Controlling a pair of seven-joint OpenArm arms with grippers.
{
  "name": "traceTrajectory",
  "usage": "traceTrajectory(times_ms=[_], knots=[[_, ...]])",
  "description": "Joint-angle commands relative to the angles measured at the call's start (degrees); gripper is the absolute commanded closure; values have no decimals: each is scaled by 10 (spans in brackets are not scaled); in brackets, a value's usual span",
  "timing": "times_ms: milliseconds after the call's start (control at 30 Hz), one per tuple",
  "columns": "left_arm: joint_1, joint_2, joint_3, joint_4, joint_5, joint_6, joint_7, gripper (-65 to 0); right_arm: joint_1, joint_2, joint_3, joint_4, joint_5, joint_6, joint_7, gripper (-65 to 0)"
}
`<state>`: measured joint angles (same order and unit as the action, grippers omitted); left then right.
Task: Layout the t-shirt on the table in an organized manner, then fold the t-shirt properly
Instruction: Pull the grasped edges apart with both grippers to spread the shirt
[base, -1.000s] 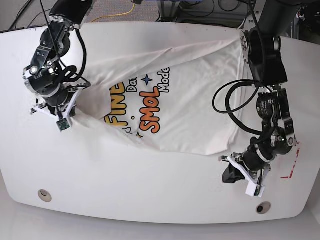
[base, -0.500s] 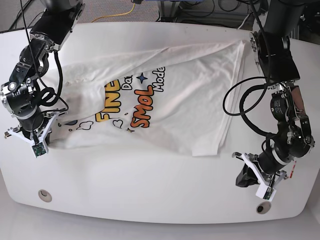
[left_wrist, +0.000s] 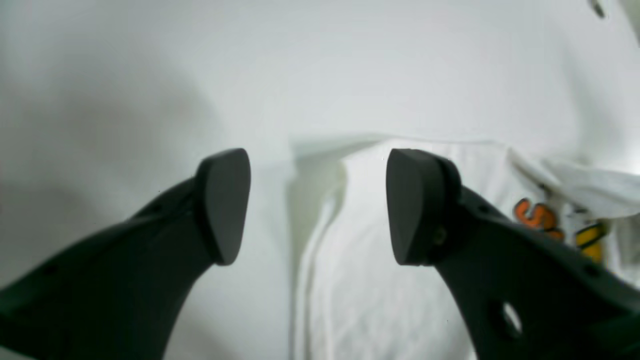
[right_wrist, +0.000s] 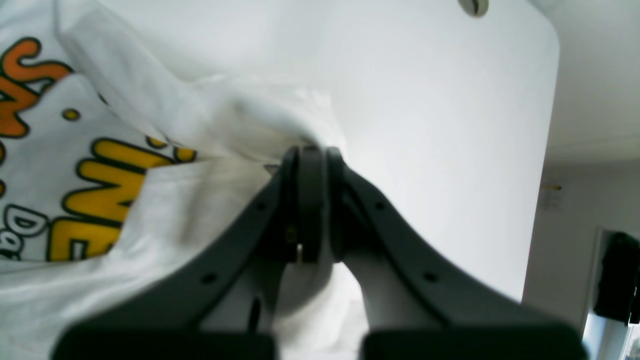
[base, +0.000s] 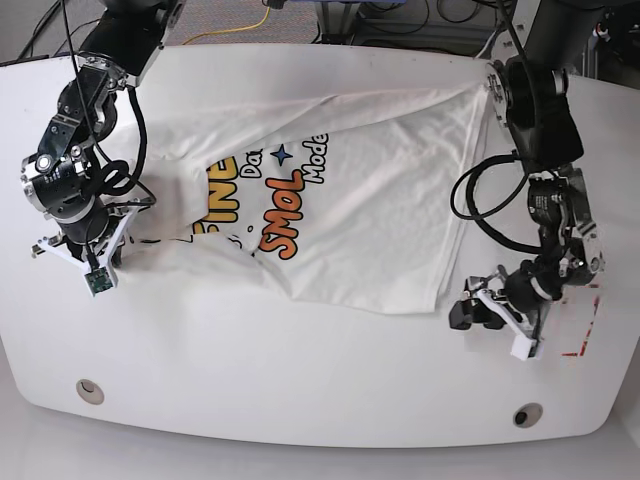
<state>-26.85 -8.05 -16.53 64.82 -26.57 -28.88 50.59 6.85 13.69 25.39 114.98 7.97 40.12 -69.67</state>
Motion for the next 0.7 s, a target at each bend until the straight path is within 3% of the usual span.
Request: traceTrajectory(times_ms=[0,300,667], knots=[[-40,-10,-3,-49,-10,4,-39,-407,13,9,2,8,4,-1,11,0],[-98,-9,-3,-264,-12,4,-123,-407,13,-2,2,8,3,-1,11,0],[-105,16,29,-301,-13,4,-93,-404,13,-3,2,9,3,-1,11,0]])
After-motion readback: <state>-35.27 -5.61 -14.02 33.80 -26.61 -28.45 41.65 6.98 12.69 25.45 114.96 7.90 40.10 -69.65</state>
